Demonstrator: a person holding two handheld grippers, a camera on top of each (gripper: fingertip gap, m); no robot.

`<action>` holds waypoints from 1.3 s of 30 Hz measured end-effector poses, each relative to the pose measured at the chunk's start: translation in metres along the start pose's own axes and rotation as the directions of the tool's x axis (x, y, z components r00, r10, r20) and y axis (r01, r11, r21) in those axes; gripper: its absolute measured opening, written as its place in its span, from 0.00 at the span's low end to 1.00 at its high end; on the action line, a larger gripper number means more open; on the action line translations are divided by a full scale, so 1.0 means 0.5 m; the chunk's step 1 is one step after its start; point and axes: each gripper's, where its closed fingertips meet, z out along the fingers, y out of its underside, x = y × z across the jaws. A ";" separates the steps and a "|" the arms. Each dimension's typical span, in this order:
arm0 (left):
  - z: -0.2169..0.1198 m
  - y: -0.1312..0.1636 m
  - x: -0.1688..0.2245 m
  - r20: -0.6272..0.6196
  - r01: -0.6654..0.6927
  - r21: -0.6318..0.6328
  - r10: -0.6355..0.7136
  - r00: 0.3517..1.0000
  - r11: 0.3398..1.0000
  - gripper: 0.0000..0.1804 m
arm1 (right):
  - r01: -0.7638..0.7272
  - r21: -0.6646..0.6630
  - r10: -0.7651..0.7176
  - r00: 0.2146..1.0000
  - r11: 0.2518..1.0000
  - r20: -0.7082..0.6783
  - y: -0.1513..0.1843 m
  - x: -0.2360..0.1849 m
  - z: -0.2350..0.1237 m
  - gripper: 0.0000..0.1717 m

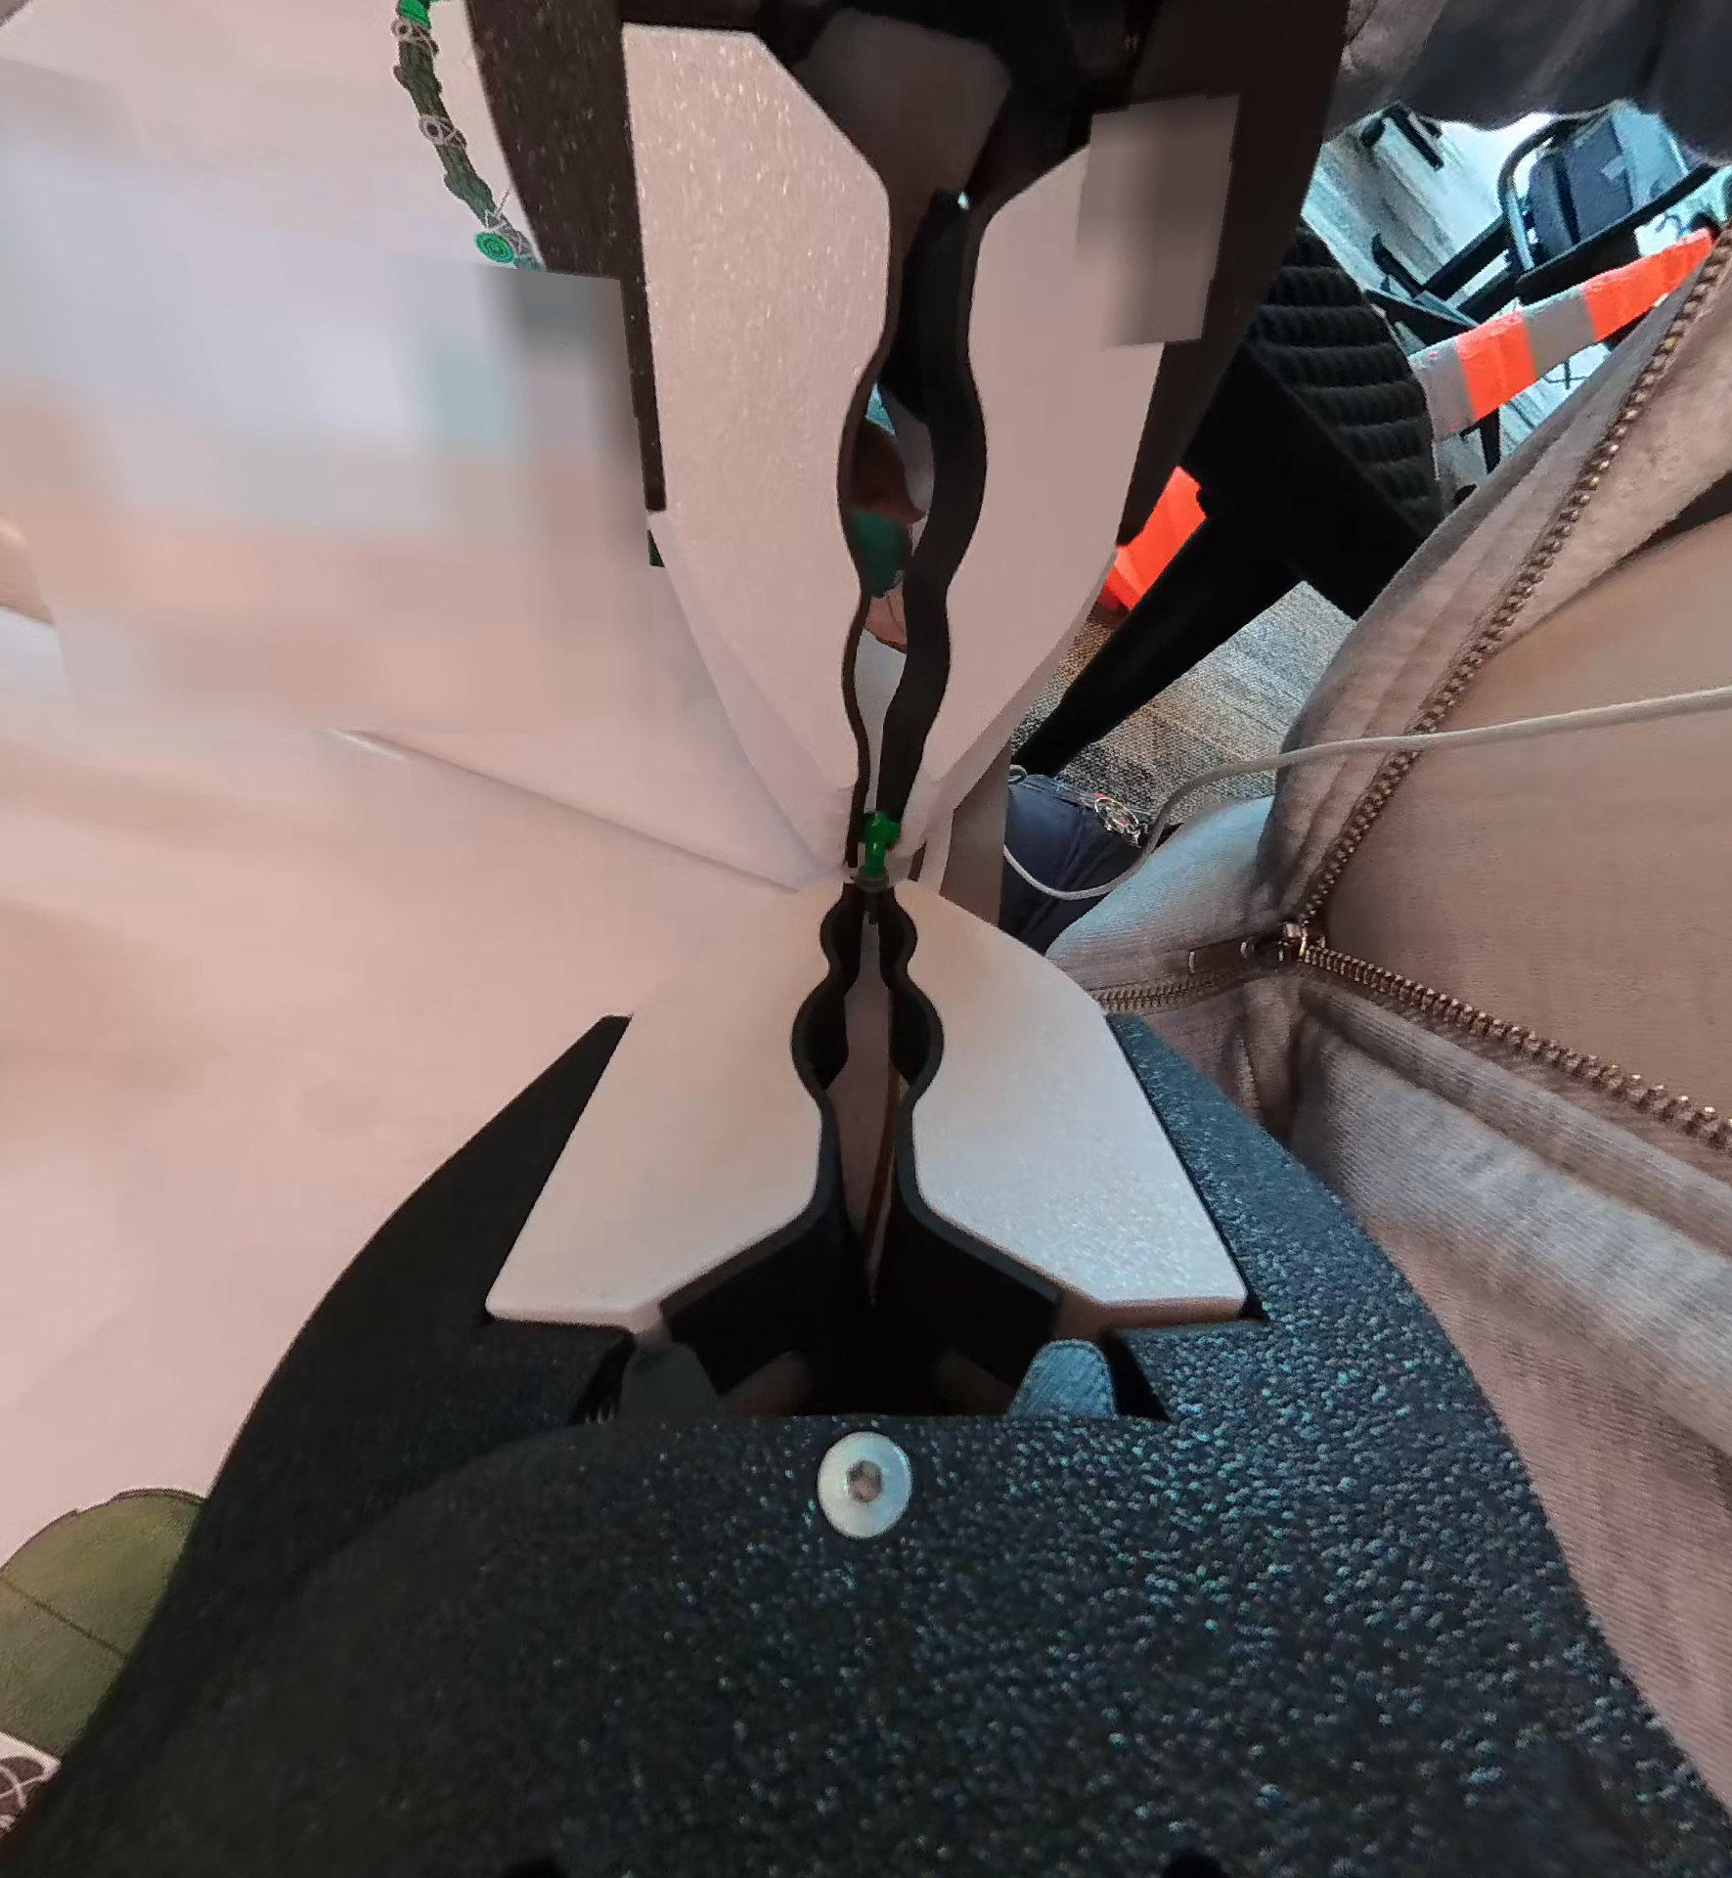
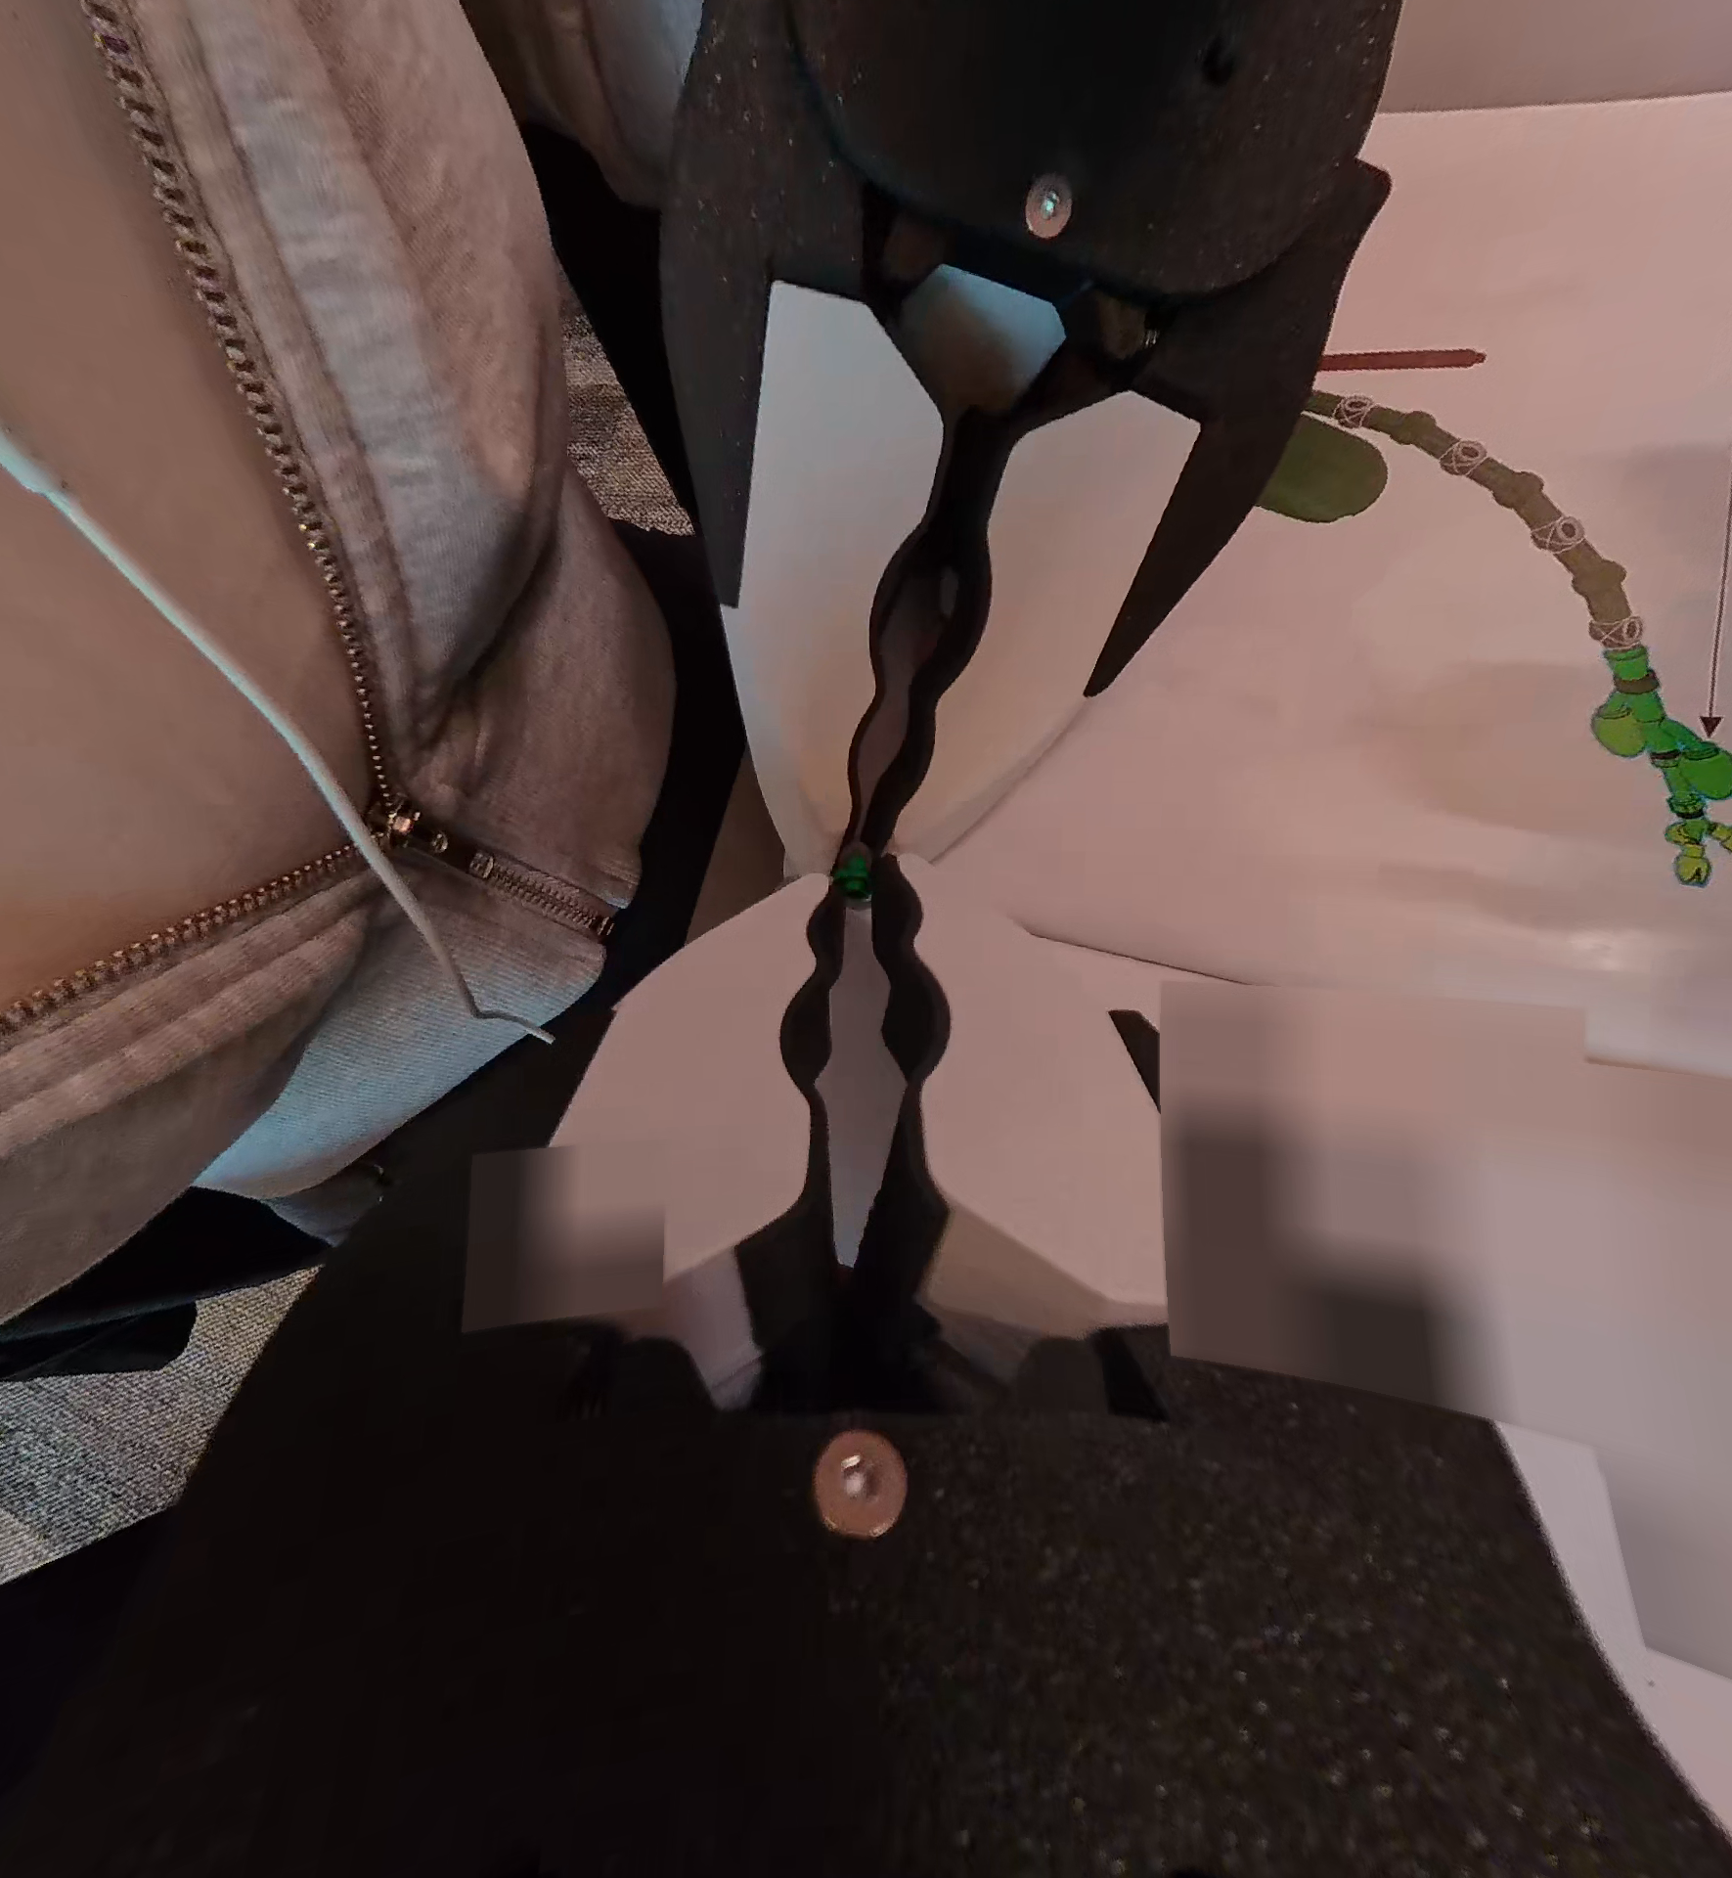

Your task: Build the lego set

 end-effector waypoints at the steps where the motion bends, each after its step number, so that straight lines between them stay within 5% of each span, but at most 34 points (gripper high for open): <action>1: 0.000 0.000 0.000 0.001 0.000 -0.002 0.000 1.000 1.000 0.01 | -0.002 -0.003 0.002 1.000 1.000 -0.002 0.001 0.000 0.000 0.03; 14: 0.002 0.001 0.002 -0.011 0.004 -0.006 -0.004 1.000 1.000 0.01 | 0.018 -0.273 -0.030 0.999 0.962 -0.040 0.037 -0.006 0.017 0.02; 25: 0.003 0.004 0.001 0.014 -0.016 -0.010 0.016 1.000 1.000 0.01 | -0.067 -0.199 0.044 0.992 0.978 -0.116 0.025 0.001 -0.003 0.02; 39: 0.003 0.008 0.003 0.023 -0.048 -0.024 0.049 0.999 0.999 0.01 | -0.037 -0.335 0.004 0.995 0.942 -0.097 0.040 -0.005 0.013 0.02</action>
